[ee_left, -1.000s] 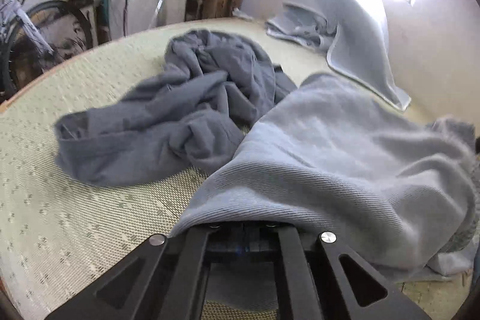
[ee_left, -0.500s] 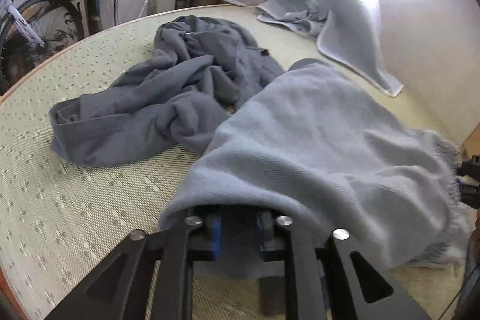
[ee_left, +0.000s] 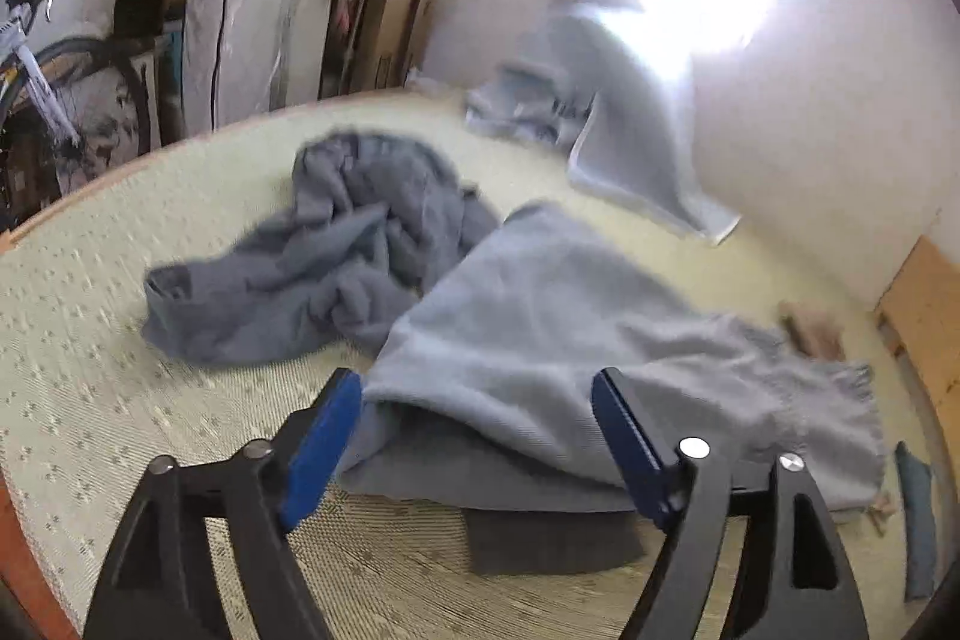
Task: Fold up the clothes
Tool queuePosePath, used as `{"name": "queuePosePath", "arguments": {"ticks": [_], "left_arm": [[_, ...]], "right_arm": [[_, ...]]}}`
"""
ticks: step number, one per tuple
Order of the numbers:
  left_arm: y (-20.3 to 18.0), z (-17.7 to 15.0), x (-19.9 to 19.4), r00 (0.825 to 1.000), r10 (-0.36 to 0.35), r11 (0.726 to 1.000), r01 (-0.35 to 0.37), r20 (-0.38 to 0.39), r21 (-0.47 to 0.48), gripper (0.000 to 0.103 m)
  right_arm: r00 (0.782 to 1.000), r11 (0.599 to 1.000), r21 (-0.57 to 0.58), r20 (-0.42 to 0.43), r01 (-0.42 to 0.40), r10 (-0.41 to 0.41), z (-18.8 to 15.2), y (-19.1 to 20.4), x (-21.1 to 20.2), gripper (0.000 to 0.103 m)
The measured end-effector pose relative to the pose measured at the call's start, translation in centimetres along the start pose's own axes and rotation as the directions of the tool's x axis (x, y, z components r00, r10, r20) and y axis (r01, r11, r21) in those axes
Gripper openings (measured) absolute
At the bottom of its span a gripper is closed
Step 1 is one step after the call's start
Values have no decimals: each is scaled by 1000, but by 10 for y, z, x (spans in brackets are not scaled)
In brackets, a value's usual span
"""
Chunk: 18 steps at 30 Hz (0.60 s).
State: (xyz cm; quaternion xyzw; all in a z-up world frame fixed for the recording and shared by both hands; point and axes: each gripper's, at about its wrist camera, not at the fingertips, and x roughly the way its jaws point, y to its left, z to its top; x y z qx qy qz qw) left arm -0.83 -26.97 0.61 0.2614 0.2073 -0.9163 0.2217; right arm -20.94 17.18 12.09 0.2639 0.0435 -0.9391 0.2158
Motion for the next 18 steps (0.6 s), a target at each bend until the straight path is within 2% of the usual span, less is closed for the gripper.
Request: {"name": "queuePosePath", "arguments": {"ticks": [2, 4, 7, 10, 13, 15, 18], "left_arm": [[-16, -1, -18, 999, -39, 999, 38, 21, 36, 84], [-45, -8, -29, 995, -93, 989, 89, 32, 116, 84], [-110, -29, -35, 983, -183, 939, 172, 9, 297, 84], [-181, -53, -37, 956, -287, 853, 285, -63, 437, 84], [-253, -84, -33, 927, -354, 756, 361, -123, 546, 84], [-309, -111, -25, 925, -349, 676, 361, -152, 643, 84], [-376, -146, -8, 928, -330, 579, 341, -170, 740, 84]], "right_arm": [[999, 998, 33, 4, 44, -44, -19, -21, -23, 102], [998, 995, 84, 9, 57, -58, -45, -46, -35, 102], [991, 980, 162, 49, 118, -127, -81, -81, -49, 102], [986, 970, 180, 10, 165, -169, -94, -105, -45, 102], [975, 963, 194, 86, 185, -204, -89, -121, -56, 102], [973, 953, 250, 110, 173, -205, -89, -135, -59, 102], [971, 931, 332, 131, 148, -202, -88, -159, -59, 102]]}}
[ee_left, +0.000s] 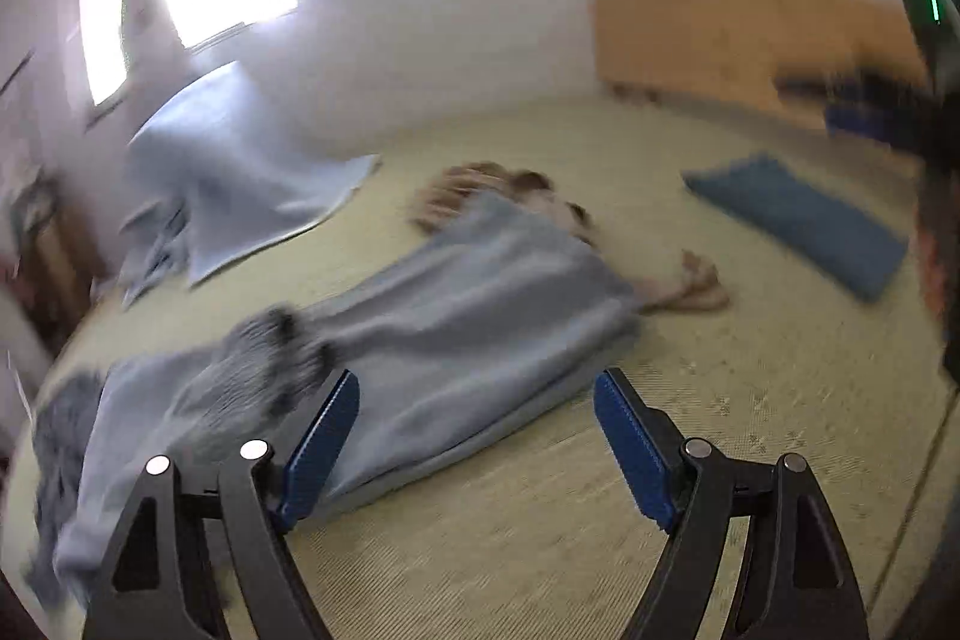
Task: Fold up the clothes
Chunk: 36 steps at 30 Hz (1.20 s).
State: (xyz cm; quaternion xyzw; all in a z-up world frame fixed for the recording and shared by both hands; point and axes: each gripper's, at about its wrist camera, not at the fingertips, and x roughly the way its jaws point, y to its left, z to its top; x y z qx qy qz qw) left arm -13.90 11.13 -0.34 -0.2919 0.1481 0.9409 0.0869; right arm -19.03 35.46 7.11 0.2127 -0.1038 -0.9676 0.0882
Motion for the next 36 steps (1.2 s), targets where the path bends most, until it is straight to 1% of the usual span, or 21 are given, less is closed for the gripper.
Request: {"name": "queuePosePath", "arguments": {"ticks": [3, 6, 10, 15, 17, 18, 19, 20, 21, 22, 24, 26, 29, 30, 31, 34, 36], "left_arm": [[-42, 13, 38, 1000, 17, 996, -15, -25, 91, 84], [-70, 16, 69, 998, 39, 987, -32, -43, 158, 84], [-101, 17, 100, 998, 28, 975, -15, -55, 221, 84], [-117, 22, 134, 995, 32, 975, -10, -94, 221, 84], [-120, 23, 147, 992, 36, 977, -10, -118, 214, 82], [-119, 24, 153, 990, 40, 979, -12, -136, 205, 79], [-119, 24, 158, 988, 46, 979, -15, -150, 201, 71], [-119, 23, 163, 985, 52, 980, -19, -163, 198, 65], [-119, 23, 168, 982, 61, 980, -25, -180, 197, 56], [-118, 22, 173, 978, 70, 980, -31, -197, 198, 55], [-115, 23, 176, 977, 66, 984, -30, -201, 177, 53], [-114, 24, 178, 975, 63, 987, -29, -214, 160, 49], [-110, 26, 177, 973, 50, 991, -20, -225, 135, 34], [-108, 26, 177, 972, 46, 992, -17, -229, 127, 23], [-104, 29, 173, 973, 29, 994, -4, -230, 107, 18], [-89, 40, 162, 973, -31, 998, 41, -230, 39, 13], [-76, 48, 152, 973, -73, 997, 73, -220, -7, 12]], "right_arm": [[1000, 998, 65, 18, 3, -4, 10, -19, -2, 102], [999, 995, 104, 41, 6, -10, 19, -33, -12, 102], [999, 989, 146, 52, 2, -10, 24, -48, -18, 102], [999, 968, 249, 44, -29, 19, 24, -72, -19, 102], [998, 959, 279, 45, -43, 32, 24, -80, -21, 102], [998, 954, 294, 45, -50, 38, 24, -84, -22, 102], [998, 952, 303, 47, -55, 43, 24, -86, -23, 102], [998, 951, 305, 50, -58, 45, 25, -88, -25, 102], [997, 950, 306, 52, -62, 48, 25, -89, -26, 102], [997, 949, 308, 55, -65, 51, 26, -90, -27, 102], [997, 947, 313, 56, -72, 57, 26, -91, -28, 102], [996, 944, 320, 57, -79, 64, 26, -93, -30, 102], [996, 940, 330, 57, -86, 71, 26, -96, -32, 102], [996, 938, 335, 56, -88, 74, 26, -97, -32, 102], [996, 936, 340, 56, -90, 75, 27, -98, -32, 102], [995, 930, 355, 54, -97, 83, 26, -101, -33, 102], [995, 926, 363, 53, -103, 90, 26, -102, -33, 102]]}}
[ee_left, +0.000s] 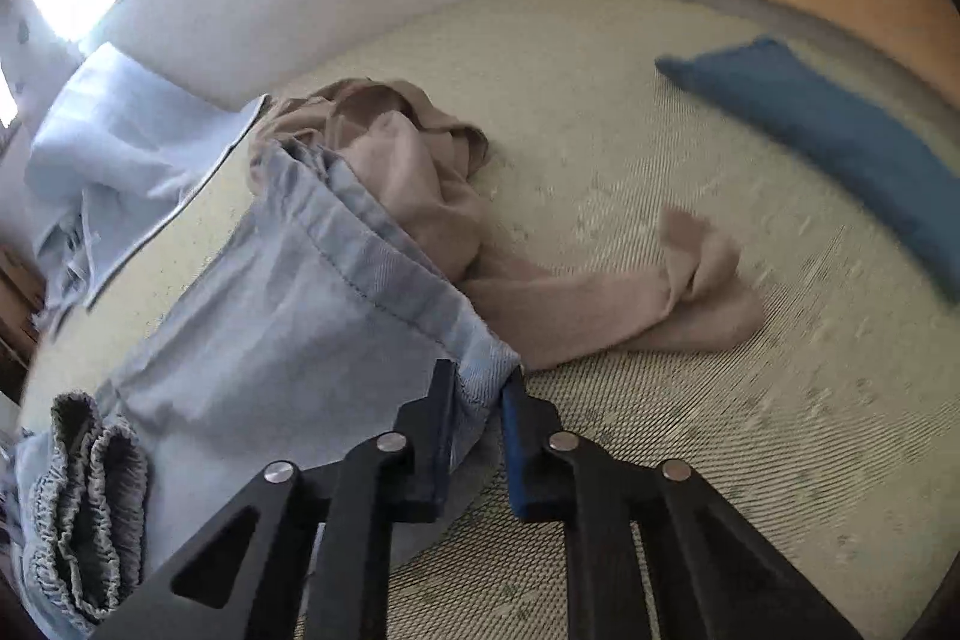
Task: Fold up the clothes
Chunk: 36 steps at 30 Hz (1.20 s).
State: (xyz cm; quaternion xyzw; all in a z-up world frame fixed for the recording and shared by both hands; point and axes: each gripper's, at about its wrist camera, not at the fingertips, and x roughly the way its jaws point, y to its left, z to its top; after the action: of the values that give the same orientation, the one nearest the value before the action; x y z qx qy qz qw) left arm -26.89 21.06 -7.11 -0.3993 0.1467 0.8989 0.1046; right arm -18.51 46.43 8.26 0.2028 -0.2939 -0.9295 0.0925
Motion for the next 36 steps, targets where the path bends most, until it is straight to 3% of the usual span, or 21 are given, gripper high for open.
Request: {"name": "queuePosePath", "arguments": {"ticks": [4, 13, 20, 24, 27, 29, 32, 33, 34, 36], "left_arm": [[32, 10, -33, 996, -66, 994, 71, 53, -82, 11], [99, 26, -79, 983, -120, 972, 145, 135, -187, 11], [161, 34, -113, 961, -163, 917, 231, 224, -326, 10], [209, 28, -153, 942, -123, 884, 247, 312, -396, 10], [251, 2, -186, 923, -52, 845, 244, 382, -475, 10], [287, -46, -194, 917, 30, 769, 234, 399, -595, 9], [341, -123, -202, 905, 156, 614, 225, 396, -757, 9], [357, -158, -193, 916, 189, 528, 208, 353, -823, 9], [368, -191, -173, 940, 191, 449, 171, 282, -877, 9], [387, -257, -130, 978, 165, 292, 78, 130, -953, 9]], "right_arm": [[1000, 1000, 6, -13, -10, 10, -2, 1, 3, 102], [991, 997, -33, -110, -74, 70, -20, 20, 29, 102], [971, 990, -87, -218, -114, 93, -44, 42, 60, 102], [962, 985, -118, -258, -122, 89, -56, 52, 73, 102], [955, 981, -145, -283, -130, 85, -63, 59, 80, 102], [950, 976, -171, -300, -138, 82, -69, 64, 83, 102], [941, 964, -224, -331, -146, 65, -78, 72, 89, 102], [939, 958, -243, -340, -149, 59, -81, 75, 90, 102], [936, 953, -262, -347, -151, 53, -85, 77, 91, 102], [931, 945, -287, -361, -157, 45, -91, 81, 94, 102]]}}
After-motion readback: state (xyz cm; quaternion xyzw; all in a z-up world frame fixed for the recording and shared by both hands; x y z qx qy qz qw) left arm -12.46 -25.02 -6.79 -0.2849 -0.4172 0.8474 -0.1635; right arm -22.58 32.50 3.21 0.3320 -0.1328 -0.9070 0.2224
